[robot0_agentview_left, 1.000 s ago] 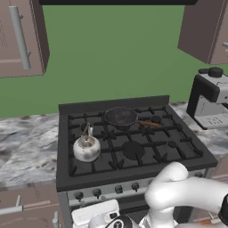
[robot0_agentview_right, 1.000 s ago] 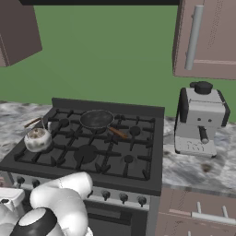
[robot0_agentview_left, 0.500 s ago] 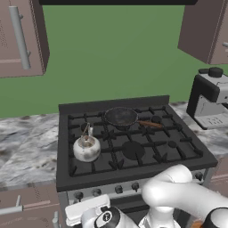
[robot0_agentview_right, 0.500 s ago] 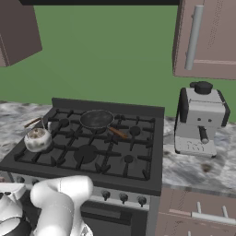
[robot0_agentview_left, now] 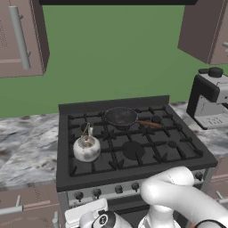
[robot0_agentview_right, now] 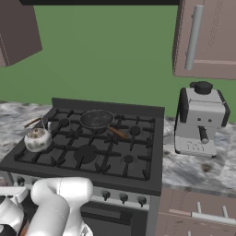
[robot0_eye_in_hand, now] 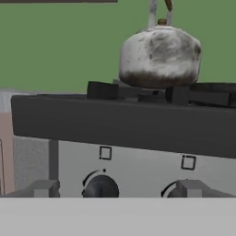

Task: Pick the kettle from the counter and place it on a stove burner. Then turn the burner on.

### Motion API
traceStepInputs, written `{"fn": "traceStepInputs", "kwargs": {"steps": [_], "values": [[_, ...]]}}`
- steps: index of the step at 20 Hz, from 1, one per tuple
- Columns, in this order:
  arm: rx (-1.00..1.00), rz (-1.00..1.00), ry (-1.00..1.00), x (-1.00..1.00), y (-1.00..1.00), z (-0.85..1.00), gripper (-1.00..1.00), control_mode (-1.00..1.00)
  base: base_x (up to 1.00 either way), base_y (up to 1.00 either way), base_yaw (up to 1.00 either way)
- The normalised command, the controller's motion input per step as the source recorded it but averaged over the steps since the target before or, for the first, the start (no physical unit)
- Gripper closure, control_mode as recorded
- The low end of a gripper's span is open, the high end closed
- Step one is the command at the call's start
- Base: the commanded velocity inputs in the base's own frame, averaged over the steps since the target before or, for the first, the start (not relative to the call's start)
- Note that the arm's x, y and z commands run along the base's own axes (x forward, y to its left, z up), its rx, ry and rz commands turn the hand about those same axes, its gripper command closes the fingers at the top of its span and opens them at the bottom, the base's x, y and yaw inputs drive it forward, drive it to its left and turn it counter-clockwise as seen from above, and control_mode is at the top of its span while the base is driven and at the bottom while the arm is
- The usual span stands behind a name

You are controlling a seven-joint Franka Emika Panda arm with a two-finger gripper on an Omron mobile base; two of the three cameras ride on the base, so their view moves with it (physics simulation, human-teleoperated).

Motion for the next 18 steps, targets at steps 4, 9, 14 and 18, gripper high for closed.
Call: {"fn": "traceStepInputs", "kwargs": {"steps": [4,9,14,18], "values": [[0.0,0.0,0.0,0.17,0.02,-0.19,-1.0,-1.0,0.0,0.0,0.0],[0.0,0.0,0.0,0.17,0.01,-0.24,-1.0,-1.0,0.0,0.0,0.0],[0.0,0.0,0.0,0.19,0.03,-0.24,-1.0,-1.0,0.0,0.0,0.0],[0.0,-0.01,0.0,0.13,0.3,-0.29,-1.0,-1.0,0.0,0.0,0.0]]}}
